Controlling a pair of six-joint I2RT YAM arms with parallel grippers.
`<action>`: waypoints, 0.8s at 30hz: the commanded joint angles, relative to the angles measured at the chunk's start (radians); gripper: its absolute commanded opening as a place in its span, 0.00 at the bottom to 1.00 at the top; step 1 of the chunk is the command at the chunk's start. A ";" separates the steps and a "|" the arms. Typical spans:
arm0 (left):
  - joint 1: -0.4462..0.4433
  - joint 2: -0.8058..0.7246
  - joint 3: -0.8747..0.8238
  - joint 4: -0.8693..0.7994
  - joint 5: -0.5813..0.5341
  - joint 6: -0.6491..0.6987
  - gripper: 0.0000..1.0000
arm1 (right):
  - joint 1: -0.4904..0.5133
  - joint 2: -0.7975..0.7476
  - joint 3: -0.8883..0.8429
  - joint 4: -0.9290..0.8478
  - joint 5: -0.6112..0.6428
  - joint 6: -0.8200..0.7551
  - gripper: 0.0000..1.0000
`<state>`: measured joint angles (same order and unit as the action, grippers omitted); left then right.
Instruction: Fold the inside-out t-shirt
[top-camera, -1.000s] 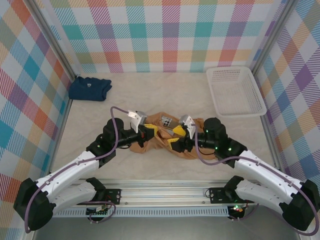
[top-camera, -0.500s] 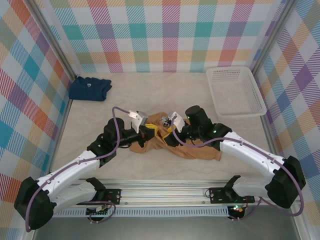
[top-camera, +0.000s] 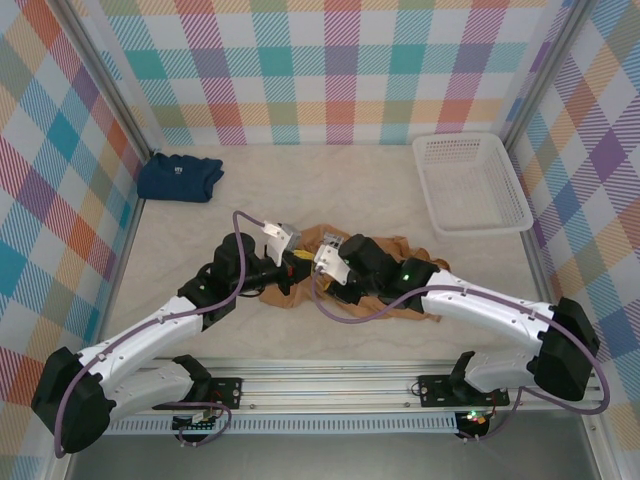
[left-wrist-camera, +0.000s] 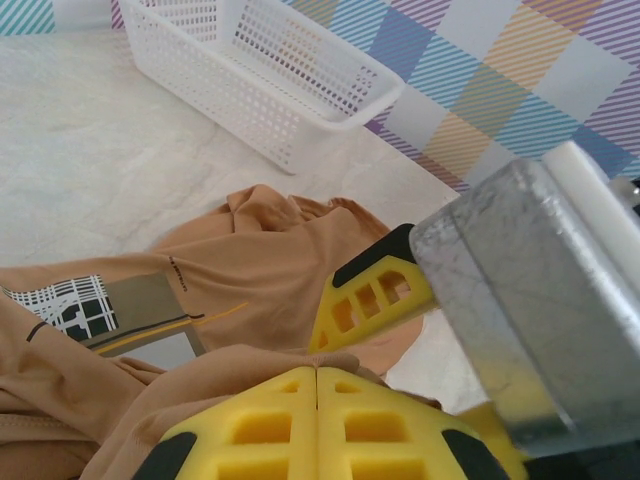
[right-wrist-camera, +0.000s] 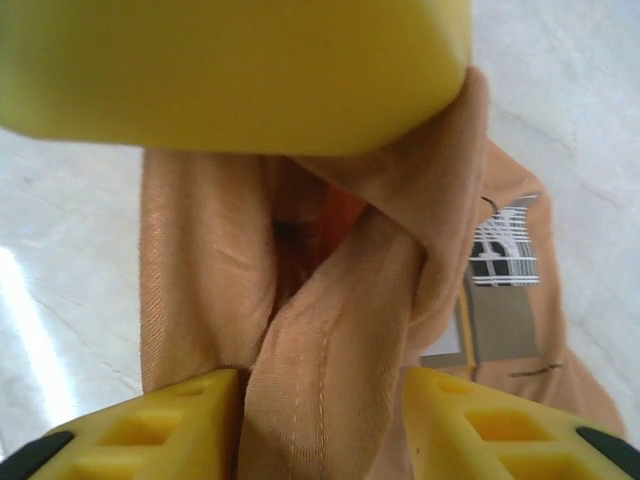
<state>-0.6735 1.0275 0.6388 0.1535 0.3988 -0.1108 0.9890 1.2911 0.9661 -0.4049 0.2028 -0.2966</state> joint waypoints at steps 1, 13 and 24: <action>-0.006 0.002 0.038 -0.022 0.000 0.009 0.00 | 0.019 -0.006 0.013 0.025 0.139 -0.046 0.40; -0.008 0.017 0.041 -0.046 -0.024 -0.016 0.00 | 0.030 -0.087 -0.045 0.124 0.177 -0.034 0.00; -0.005 -0.066 -0.045 -0.064 -0.224 -0.095 0.04 | -0.120 -0.266 -0.139 0.218 -0.190 0.218 0.00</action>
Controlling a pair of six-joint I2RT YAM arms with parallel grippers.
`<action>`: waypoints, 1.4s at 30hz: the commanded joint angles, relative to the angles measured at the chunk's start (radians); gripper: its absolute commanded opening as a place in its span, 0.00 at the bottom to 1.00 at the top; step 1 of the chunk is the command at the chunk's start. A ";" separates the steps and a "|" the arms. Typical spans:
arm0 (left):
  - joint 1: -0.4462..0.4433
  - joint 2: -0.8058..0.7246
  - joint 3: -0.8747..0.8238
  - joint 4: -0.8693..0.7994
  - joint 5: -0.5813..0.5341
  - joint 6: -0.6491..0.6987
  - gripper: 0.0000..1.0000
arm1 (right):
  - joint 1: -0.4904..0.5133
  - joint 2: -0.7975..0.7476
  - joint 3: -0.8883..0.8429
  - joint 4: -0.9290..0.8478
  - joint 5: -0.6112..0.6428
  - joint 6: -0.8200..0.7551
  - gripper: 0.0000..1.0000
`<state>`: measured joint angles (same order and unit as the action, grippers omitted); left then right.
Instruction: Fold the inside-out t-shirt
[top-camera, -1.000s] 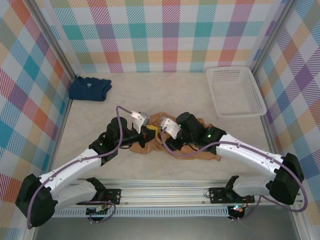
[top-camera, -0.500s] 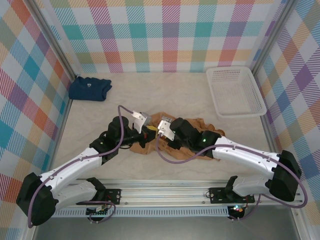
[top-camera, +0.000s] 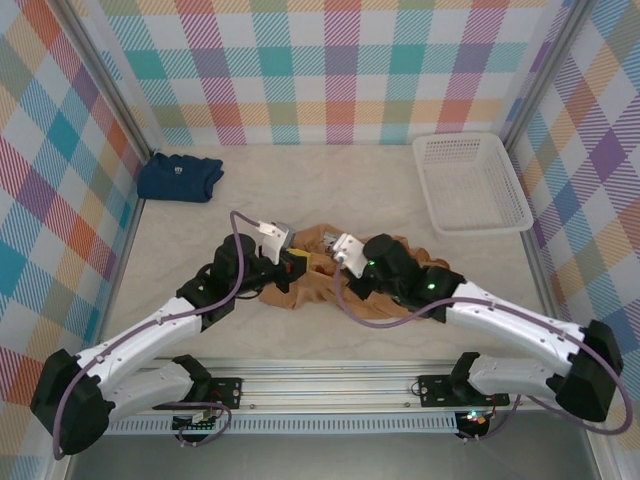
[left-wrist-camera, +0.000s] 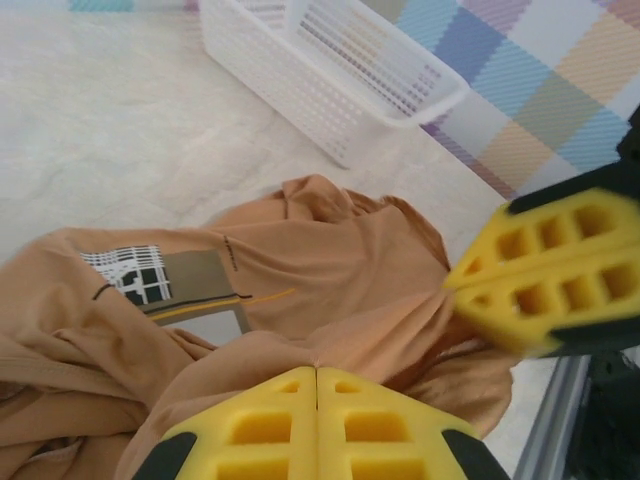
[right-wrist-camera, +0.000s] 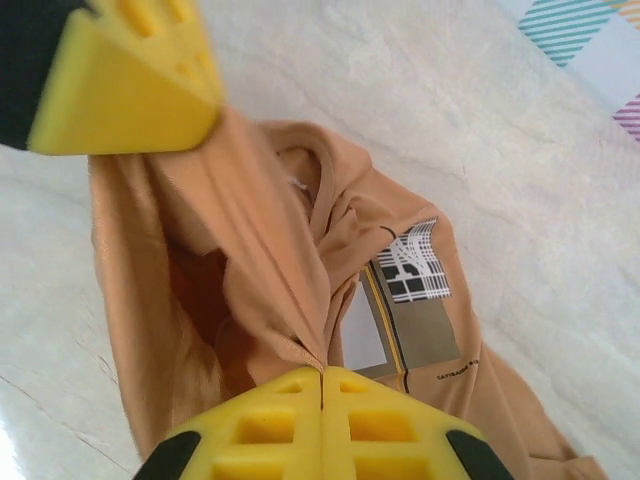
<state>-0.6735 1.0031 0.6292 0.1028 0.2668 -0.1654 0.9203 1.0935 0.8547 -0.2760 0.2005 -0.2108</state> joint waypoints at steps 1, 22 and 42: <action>-0.005 -0.049 -0.048 -0.019 -0.101 -0.043 0.07 | -0.073 -0.082 -0.040 0.115 -0.248 0.167 0.00; -0.136 0.046 0.071 -0.070 -0.045 0.128 0.51 | -0.203 0.013 -0.034 0.262 -0.630 0.470 0.00; -0.035 0.044 0.089 0.081 0.253 -0.325 0.00 | -0.170 -0.030 -0.123 0.220 -0.507 0.362 0.40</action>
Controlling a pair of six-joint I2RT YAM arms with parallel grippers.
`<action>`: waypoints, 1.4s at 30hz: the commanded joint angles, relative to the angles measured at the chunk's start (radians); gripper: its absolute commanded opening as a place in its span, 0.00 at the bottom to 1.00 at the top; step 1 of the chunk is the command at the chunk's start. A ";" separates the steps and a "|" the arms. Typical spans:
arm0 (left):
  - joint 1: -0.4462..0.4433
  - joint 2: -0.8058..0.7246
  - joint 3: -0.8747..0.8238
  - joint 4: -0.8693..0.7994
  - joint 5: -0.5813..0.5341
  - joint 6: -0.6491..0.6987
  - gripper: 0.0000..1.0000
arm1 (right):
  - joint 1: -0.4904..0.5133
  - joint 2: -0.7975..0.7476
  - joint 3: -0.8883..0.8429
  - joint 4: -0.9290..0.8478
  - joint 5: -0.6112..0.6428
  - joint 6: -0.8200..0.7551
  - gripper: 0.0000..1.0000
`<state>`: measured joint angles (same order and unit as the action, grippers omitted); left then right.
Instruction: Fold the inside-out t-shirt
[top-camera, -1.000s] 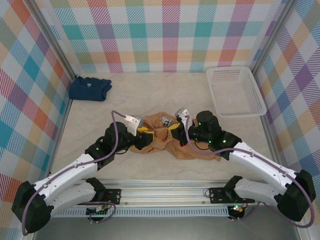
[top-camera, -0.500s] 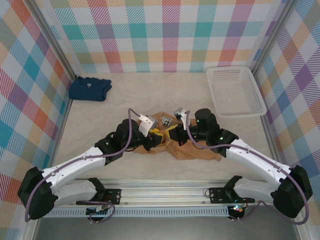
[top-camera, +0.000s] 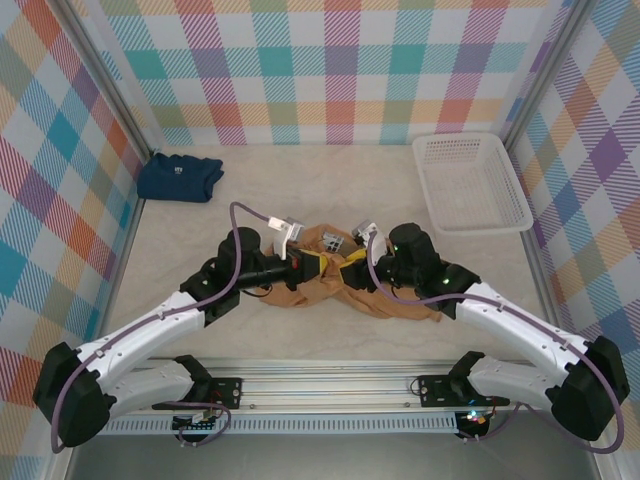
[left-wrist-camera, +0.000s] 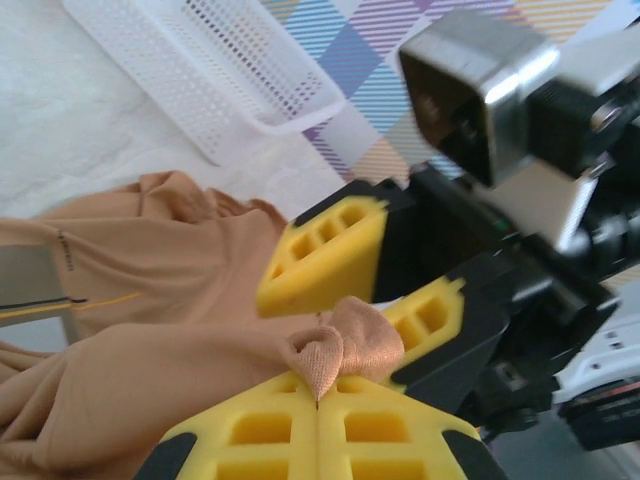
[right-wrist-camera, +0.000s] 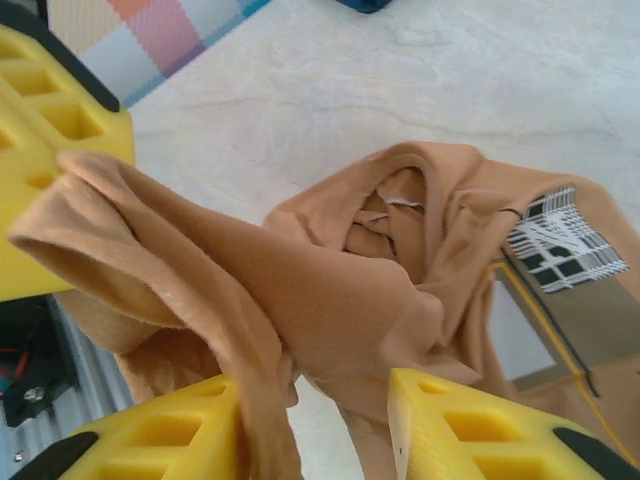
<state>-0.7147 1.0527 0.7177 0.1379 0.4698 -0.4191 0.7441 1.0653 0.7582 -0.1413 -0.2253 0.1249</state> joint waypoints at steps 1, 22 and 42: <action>0.006 0.003 0.004 0.049 0.062 -0.078 0.00 | 0.006 0.006 -0.030 0.103 -0.093 0.038 0.40; 0.005 -0.162 0.011 -0.355 -0.281 0.114 0.52 | -0.034 0.084 -0.078 0.434 -0.309 0.276 0.00; -0.033 0.109 0.123 -0.235 -0.084 0.198 0.00 | -0.029 0.003 -0.101 0.211 -0.053 0.109 0.00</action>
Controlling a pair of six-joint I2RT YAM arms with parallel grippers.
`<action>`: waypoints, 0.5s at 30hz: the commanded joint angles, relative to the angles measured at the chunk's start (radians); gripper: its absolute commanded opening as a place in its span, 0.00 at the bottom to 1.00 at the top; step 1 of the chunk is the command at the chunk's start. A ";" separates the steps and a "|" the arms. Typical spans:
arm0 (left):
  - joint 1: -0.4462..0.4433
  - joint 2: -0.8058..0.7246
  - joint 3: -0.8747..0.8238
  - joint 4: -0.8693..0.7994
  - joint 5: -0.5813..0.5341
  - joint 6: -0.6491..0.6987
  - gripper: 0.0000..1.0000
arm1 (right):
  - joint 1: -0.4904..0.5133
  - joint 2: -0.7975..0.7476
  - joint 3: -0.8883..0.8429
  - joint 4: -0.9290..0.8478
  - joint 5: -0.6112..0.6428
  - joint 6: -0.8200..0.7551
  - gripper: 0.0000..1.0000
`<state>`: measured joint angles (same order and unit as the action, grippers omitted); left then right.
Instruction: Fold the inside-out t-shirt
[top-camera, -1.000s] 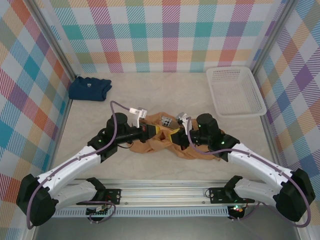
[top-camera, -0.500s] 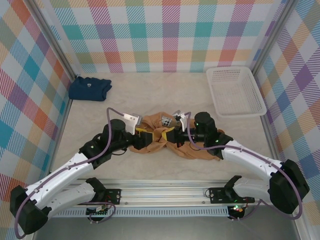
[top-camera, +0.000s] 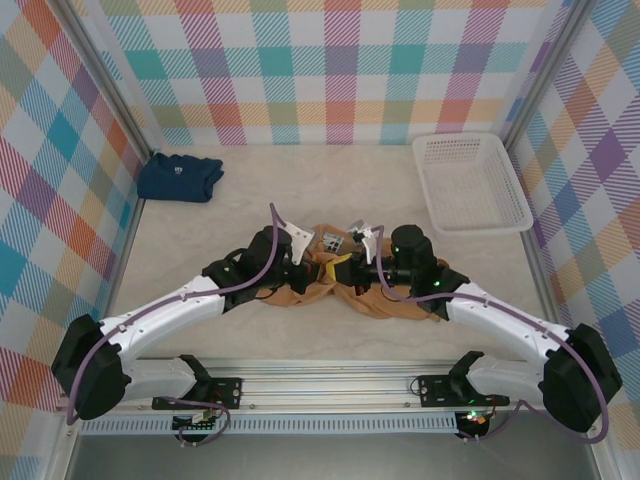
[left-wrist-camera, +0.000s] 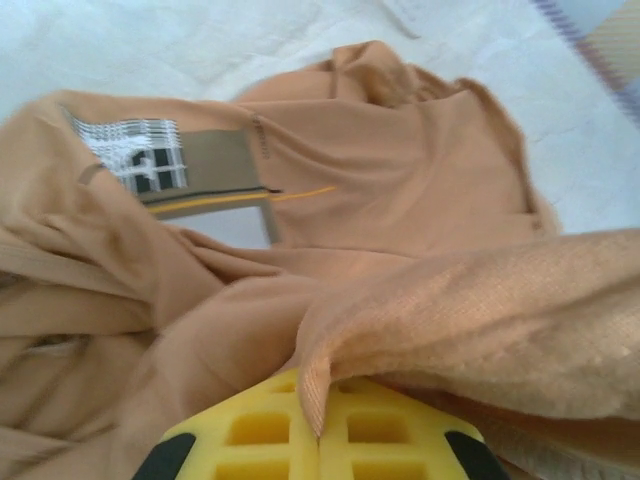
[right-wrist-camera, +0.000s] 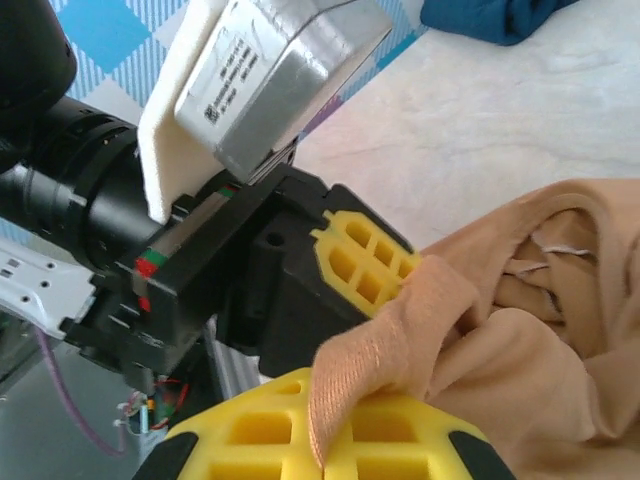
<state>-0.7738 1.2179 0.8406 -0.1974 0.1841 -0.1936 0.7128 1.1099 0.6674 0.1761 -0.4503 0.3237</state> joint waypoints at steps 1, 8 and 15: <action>0.049 -0.086 -0.025 0.147 0.282 -0.070 0.00 | 0.004 -0.049 -0.011 -0.147 0.248 -0.105 0.00; 0.119 -0.219 -0.154 0.397 0.546 -0.315 0.00 | 0.026 -0.058 0.011 -0.247 0.481 -0.193 0.16; 0.135 -0.188 -0.151 0.396 0.523 -0.340 0.00 | 0.031 -0.186 0.020 -0.320 0.276 -0.290 0.37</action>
<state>-0.6514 1.0206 0.6937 0.1356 0.6727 -0.4919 0.7410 1.0122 0.6682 -0.1009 -0.0811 0.1104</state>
